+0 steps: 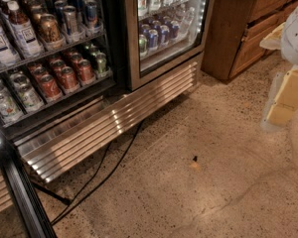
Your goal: Close left fridge door
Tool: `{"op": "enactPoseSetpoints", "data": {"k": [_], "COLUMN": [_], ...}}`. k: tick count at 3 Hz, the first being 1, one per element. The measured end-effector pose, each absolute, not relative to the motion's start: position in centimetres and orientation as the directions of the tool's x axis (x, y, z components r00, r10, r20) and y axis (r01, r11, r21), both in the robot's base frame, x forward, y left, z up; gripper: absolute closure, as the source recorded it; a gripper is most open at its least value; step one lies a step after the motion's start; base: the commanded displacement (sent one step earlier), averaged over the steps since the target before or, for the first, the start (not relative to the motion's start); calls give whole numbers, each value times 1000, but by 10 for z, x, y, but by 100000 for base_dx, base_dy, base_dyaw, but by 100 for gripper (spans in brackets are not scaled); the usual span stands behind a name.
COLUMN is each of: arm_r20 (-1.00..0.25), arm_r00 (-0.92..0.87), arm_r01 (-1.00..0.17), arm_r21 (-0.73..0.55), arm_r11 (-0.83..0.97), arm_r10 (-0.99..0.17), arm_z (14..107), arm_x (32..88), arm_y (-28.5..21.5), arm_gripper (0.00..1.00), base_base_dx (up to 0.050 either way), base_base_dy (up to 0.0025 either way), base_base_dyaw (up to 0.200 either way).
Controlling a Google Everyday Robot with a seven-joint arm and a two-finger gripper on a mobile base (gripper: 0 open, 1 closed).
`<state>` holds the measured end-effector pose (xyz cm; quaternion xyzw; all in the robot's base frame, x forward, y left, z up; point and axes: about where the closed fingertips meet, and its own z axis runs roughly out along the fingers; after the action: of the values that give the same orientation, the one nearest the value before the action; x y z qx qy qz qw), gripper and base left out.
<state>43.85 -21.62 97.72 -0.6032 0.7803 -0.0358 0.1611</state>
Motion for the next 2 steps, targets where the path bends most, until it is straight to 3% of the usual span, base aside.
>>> {"op": "enactPoseSetpoints", "data": {"k": [2], "arm_r20": [-208], "arm_r00": [-220], "arm_r01": [-930], "arm_r21": [-250], "arm_r11": [270], "arm_r10": [-953], "arm_z": [977], "arm_x": [439], "arm_y": [-216], "arm_gripper": [0], "base_base_dx": [-5001], "base_base_dy": [0], "base_base_dyaw": [-2]}}
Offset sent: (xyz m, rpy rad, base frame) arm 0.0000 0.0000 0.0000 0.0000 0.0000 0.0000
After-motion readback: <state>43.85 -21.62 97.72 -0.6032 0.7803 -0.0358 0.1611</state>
